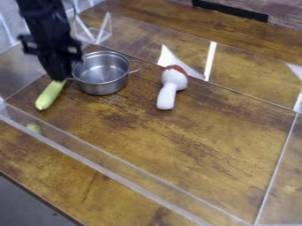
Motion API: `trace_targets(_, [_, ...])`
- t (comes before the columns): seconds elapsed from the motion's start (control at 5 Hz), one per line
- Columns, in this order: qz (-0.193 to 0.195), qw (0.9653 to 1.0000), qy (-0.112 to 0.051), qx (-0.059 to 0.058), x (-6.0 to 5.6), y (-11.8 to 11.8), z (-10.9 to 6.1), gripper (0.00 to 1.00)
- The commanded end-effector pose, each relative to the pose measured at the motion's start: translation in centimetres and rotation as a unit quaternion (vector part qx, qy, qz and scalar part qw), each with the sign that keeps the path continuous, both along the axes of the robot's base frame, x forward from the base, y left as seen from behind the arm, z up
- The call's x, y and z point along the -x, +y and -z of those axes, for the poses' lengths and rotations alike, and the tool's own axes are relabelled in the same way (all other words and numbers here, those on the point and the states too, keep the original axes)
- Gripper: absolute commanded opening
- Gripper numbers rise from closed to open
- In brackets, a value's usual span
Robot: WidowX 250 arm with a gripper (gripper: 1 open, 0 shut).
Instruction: Move the green spoon to the right
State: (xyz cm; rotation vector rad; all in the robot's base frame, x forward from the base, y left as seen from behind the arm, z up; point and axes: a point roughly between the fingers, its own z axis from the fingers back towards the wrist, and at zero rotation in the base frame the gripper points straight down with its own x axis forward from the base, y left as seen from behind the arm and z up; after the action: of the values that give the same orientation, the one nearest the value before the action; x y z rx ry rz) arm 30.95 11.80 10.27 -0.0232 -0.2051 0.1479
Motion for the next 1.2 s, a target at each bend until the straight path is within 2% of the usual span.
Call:
trace_targets(0.0, [-0.008, 0.9984, -0.056, -0.006, -1.1, -1.1, -3.9, 0.00])
trace_targets(0.2, [-0.037, 0.9981, -0.050, -0.007, -0.8, -0.4, -1.8, 1.00])
trace_targets(0.4, [-0.067, 0.9968, -0.043, -0.010, -0.3, 0.7, 0.5, 1.00])
trace_targets(0.6, [-0.042, 0.9984, -0.037, -0.012, 0.1, 0.2, 2.7, 1.00])
trace_targets(0.8, [-0.042, 0.9987, -0.025, -0.014, -0.1, 0.8, 3.4, 1.00])
trace_targets(1.0, [-0.042, 0.9988, -0.021, -0.014, -0.3, 1.0, 3.5, 0.00])
